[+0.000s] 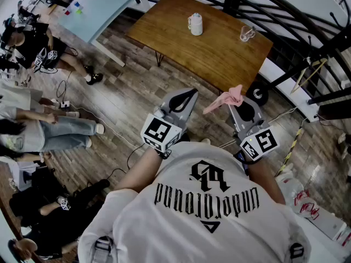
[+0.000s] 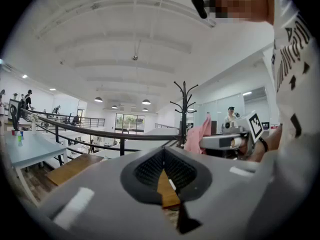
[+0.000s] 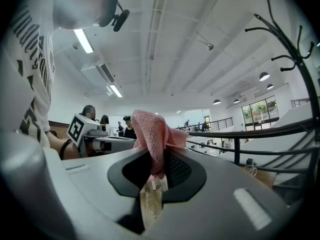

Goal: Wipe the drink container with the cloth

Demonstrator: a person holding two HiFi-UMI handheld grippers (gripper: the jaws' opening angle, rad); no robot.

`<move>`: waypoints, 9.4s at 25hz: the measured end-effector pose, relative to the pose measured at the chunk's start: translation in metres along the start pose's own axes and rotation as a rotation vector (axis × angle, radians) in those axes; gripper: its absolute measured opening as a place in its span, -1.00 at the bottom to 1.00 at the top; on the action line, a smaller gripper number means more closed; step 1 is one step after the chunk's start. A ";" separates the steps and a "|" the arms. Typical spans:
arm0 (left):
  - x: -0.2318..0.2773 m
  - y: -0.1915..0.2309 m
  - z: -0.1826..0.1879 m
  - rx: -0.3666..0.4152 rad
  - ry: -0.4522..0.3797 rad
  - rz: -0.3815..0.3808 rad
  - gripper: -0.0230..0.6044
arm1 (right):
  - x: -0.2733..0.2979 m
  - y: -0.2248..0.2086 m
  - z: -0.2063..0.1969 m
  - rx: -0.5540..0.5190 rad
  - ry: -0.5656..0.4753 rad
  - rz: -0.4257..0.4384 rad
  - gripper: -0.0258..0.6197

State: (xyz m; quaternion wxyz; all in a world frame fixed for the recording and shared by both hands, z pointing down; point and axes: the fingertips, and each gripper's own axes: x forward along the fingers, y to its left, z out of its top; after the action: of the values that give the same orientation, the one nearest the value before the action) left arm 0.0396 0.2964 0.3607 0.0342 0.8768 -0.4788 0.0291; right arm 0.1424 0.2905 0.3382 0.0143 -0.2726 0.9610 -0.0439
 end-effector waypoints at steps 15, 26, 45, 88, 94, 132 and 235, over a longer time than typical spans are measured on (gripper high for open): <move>0.004 0.038 -0.010 -0.022 -0.002 -0.006 -0.77 | 0.034 -0.008 -0.010 0.020 0.009 -0.026 -0.78; 0.016 0.146 -0.010 -0.044 0.010 -0.067 -0.77 | 0.151 -0.022 -0.008 0.037 0.029 -0.066 -0.78; 0.030 0.244 -0.015 -0.062 0.039 -0.132 -0.77 | 0.255 -0.037 -0.017 0.073 0.051 -0.112 -0.78; 0.340 0.377 -0.071 -0.054 0.119 -0.300 -0.33 | 0.346 -0.323 -0.056 0.209 0.145 -0.213 -0.77; 0.373 0.410 -0.117 -0.029 0.194 -0.325 -0.03 | 0.374 -0.349 -0.077 0.243 0.174 -0.254 -0.77; 0.458 0.416 -0.278 0.170 0.492 -0.459 0.32 | 0.362 -0.387 -0.150 0.383 0.249 -0.464 -0.77; 0.375 0.249 0.088 0.099 0.250 -0.593 0.32 | 0.318 -0.339 0.061 -0.075 0.002 -0.051 -0.77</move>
State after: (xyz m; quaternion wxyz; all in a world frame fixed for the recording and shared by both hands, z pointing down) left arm 0.0339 -0.1593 0.3128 0.0570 0.9683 -0.1929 0.1484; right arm 0.0517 -0.1686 0.3073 0.0019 -0.2973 0.9547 -0.0085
